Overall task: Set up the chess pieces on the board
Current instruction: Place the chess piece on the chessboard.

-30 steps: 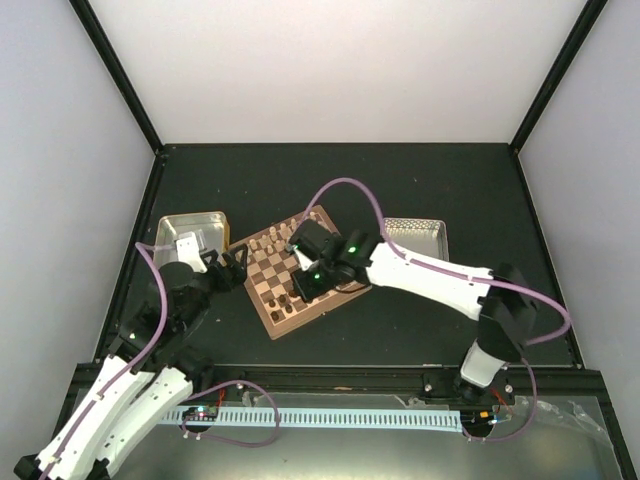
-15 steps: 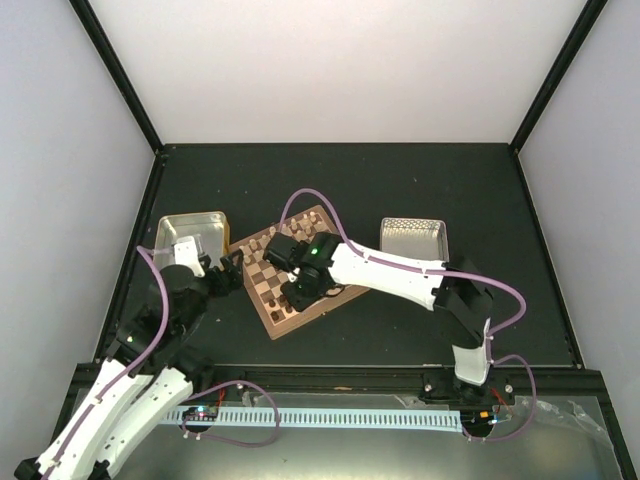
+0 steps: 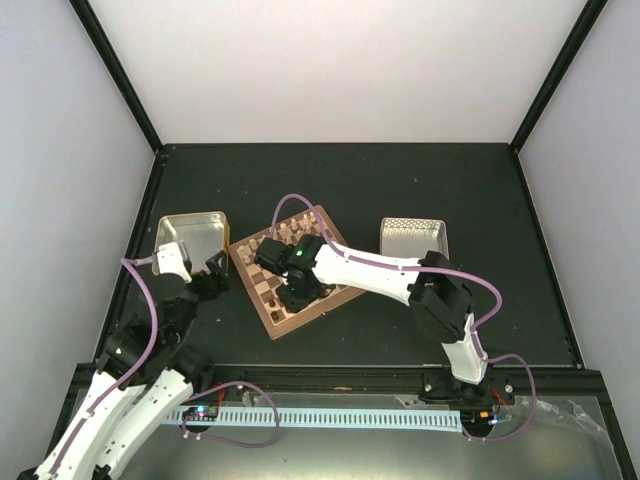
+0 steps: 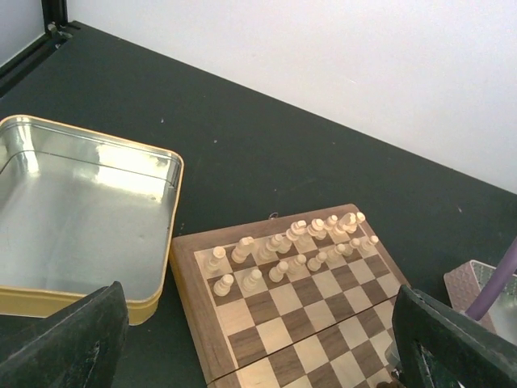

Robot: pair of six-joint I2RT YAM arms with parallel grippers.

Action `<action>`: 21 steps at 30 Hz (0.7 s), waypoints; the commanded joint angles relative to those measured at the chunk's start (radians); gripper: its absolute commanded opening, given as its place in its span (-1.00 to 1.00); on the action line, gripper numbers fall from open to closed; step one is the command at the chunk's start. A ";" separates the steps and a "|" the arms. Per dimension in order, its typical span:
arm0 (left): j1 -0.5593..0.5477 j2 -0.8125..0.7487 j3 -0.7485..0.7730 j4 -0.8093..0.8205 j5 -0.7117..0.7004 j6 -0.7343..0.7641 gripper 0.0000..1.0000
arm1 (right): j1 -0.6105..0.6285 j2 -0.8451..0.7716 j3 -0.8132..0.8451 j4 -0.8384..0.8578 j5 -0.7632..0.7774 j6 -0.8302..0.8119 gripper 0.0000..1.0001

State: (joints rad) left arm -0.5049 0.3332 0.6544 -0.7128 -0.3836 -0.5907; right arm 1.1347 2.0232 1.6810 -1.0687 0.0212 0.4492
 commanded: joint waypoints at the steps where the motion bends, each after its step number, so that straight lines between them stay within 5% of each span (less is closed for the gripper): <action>1: 0.005 -0.013 0.036 -0.026 -0.039 0.012 0.83 | 0.007 0.037 0.044 -0.019 0.030 -0.012 -0.97; 11: 0.006 -0.013 0.033 -0.025 -0.041 0.017 0.84 | 0.006 0.062 0.063 -0.036 0.038 -0.015 -0.89; 21: 0.005 -0.014 0.033 -0.022 -0.040 0.018 0.85 | 0.006 0.043 0.094 -0.026 0.020 -0.012 -0.49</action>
State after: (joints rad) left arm -0.5049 0.3271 0.6548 -0.7177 -0.4049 -0.5892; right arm 1.1347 2.0769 1.7351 -1.0977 0.0391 0.4355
